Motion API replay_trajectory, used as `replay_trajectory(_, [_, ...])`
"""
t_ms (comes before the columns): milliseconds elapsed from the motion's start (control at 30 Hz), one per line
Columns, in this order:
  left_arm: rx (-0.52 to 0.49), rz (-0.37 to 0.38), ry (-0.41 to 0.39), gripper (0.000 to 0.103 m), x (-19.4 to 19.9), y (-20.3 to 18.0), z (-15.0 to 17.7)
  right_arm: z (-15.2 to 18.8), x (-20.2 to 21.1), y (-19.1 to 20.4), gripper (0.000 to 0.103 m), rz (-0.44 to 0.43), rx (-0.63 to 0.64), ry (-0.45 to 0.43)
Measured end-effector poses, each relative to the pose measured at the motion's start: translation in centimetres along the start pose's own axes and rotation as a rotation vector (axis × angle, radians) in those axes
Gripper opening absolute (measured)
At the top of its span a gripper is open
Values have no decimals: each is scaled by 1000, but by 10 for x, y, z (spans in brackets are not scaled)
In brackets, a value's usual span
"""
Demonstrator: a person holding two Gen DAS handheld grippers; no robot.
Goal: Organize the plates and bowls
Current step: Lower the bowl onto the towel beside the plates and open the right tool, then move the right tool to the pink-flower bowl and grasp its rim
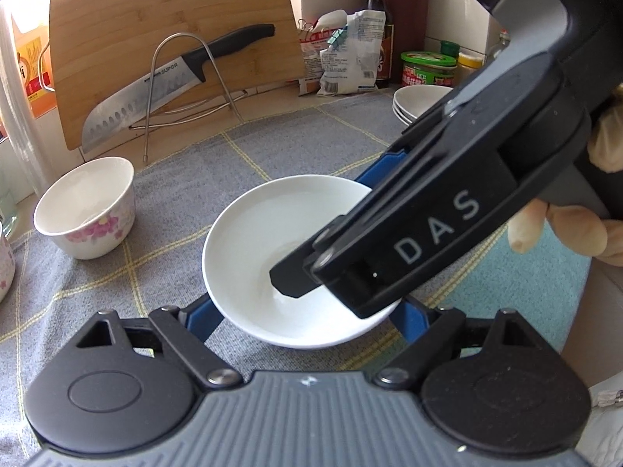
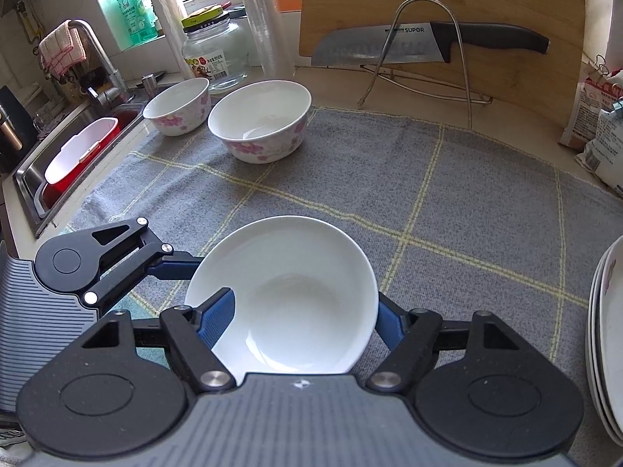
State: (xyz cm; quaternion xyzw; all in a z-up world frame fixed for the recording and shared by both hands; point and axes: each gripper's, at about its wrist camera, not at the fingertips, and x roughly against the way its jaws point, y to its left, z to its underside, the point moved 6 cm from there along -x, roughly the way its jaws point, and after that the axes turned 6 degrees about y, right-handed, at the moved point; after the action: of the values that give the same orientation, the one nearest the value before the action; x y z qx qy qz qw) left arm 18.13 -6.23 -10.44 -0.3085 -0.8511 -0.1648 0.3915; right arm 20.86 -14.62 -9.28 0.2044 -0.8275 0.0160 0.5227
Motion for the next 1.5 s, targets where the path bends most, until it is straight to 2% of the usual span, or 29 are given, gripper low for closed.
replay_trajectory(500, [-6, 12, -1, 90, -4, -1, -4, 1, -2, -6, 84, 7, -14, 1])
replay_trajectory(667, [7, 22, -11, 93, -2, -1, -5, 3, -3, -6, 92, -12, -31, -1])
replay_trajectory(700, [3, 15, -16, 96, -1, -2, -6, 3, -3, -6, 94, -13, -29, -2])
replay_trajectory(767, [-1, 5, -26, 100, 2, -2, -5, 3, -2, -5, 103, -4, -22, -12])
replay_trajectory(1100, [6, 3, -16, 100, 25, 4, 11, 2, 10, -8, 103, 16, -8, -43])
replay_trajectory(1367, [45, -66, -53, 100, 57, 34, 17, -9, 30, -9, 103, 40, 29, -62])
replay_trajectory(1500, [66, -150, -98, 100, 68, 63, 11, -28, 35, -4, 103, 42, 56, -91])
